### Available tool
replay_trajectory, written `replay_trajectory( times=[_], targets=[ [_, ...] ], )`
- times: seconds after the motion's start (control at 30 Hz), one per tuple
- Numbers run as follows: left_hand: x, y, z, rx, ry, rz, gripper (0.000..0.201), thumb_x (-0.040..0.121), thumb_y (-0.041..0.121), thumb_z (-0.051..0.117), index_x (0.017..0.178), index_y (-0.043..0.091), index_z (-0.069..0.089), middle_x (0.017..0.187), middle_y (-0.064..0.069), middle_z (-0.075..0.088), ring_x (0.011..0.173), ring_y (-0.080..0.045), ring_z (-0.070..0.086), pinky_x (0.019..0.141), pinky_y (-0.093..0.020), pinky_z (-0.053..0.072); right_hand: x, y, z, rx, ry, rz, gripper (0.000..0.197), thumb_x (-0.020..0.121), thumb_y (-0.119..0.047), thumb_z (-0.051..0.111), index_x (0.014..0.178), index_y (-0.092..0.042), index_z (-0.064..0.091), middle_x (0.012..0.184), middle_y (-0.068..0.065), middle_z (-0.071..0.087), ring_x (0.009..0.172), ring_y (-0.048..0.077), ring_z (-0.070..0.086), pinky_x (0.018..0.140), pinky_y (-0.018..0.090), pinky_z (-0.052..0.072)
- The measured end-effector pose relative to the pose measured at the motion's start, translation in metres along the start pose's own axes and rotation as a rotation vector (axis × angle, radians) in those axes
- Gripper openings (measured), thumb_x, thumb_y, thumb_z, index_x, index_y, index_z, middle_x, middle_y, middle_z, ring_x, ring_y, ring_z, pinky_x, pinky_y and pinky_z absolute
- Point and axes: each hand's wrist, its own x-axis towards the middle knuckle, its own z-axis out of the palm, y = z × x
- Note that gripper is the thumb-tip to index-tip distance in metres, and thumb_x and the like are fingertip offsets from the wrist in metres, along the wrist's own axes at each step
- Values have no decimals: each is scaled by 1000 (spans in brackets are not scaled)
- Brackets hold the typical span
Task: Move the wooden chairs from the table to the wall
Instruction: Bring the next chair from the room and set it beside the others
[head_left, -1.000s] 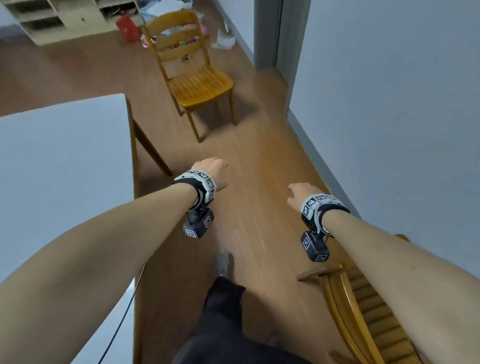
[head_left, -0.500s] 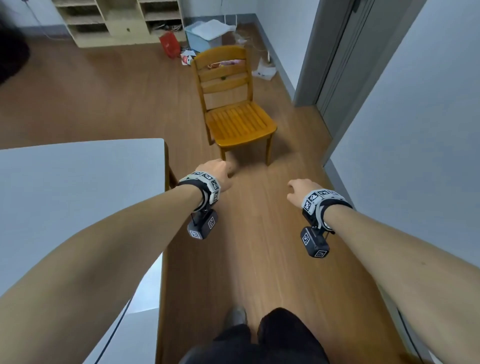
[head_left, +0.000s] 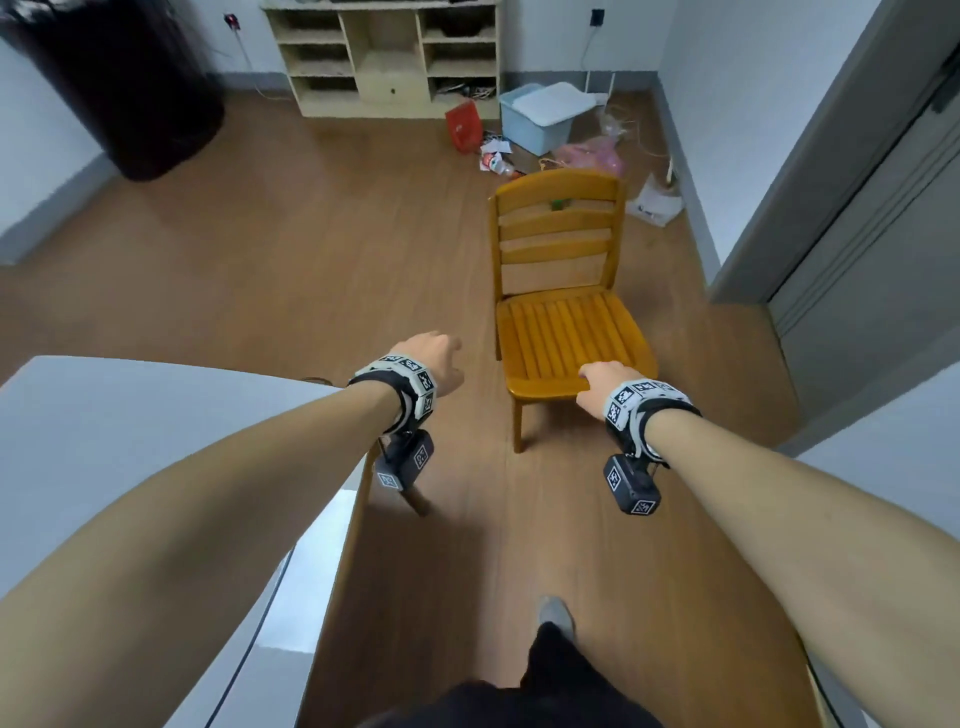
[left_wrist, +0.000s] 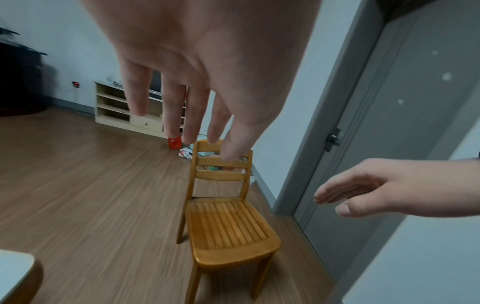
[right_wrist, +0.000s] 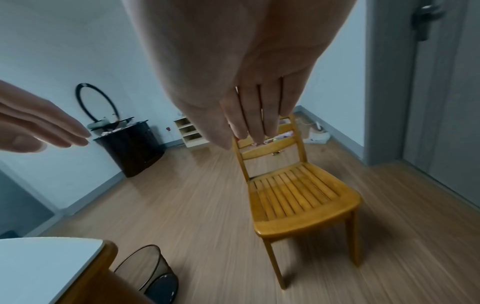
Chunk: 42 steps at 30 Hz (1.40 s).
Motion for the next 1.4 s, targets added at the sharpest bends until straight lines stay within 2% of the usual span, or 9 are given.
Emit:
replay_trajectory(
  times=[0.17,0.33,0.43,0.6,0.73,0.93,1.1,1.27,1.4],
  targets=[
    [81,-32,-35,-60,23,-88,57,92,30,57,147,20,47,145,-7,51,131,-28,50,99,-40,46,110,-32,-64,-75,11,-113,39,98,-26,50,135,-18,57,128,10,63,104,29,65,81,36,57],
    [178,-90,-55,-89,12,-167,56,92,32,57,146,21,47,144,-7,52,130,-29,52,98,-39,47,220,-83,-100,-132,-19,-191,41,98,-27,49,136,-16,56,130,12,62,106,31,64,86,41,58],
    [248,-134,-68,-113,9,-206,55,91,37,55,144,22,50,139,-8,57,124,-31,56,93,-39,49,293,-119,-120,-152,-25,-234,43,98,-29,49,137,-15,56,130,13,62,108,33,64,88,43,57],
    [361,-209,-110,-119,-40,-219,52,91,38,55,140,22,52,129,-10,62,113,-33,62,89,-39,52,403,-174,-172,-159,-30,-204,45,99,-31,50,140,-15,54,136,13,59,113,34,62,90,44,56],
    [446,-253,-154,-91,-38,-219,52,91,37,56,141,23,53,129,-10,62,112,-33,62,87,-39,51,479,-208,-223,-134,-7,-183,45,99,-29,50,143,-15,53,137,14,59,115,35,62,90,43,56],
    [573,-283,-199,-94,-56,-172,56,91,38,55,145,24,49,131,-11,60,114,-34,61,88,-39,51,600,-228,-276,-141,-17,-147,45,97,-27,50,139,-15,55,134,15,61,113,36,62,91,44,55],
    [691,-294,-236,-44,-60,-143,55,94,39,53,146,23,48,130,-11,61,113,-33,61,88,-39,52,725,-230,-310,-83,-13,-131,45,96,-28,51,139,-15,55,133,16,61,114,37,62,92,42,54],
    [809,-296,-280,8,-87,-131,54,95,40,51,146,24,47,130,-9,61,115,-31,61,90,-38,51,836,-220,-358,-44,-31,-123,44,98,-26,52,139,-13,56,131,16,62,113,36,63,92,42,54],
    [899,-282,-316,24,-110,-80,54,95,41,50,146,25,45,132,-9,60,114,-31,60,88,-38,51,900,-196,-398,-4,-27,-76,44,98,-27,52,140,-13,56,130,16,63,112,35,64,92,43,55]
  ],
)
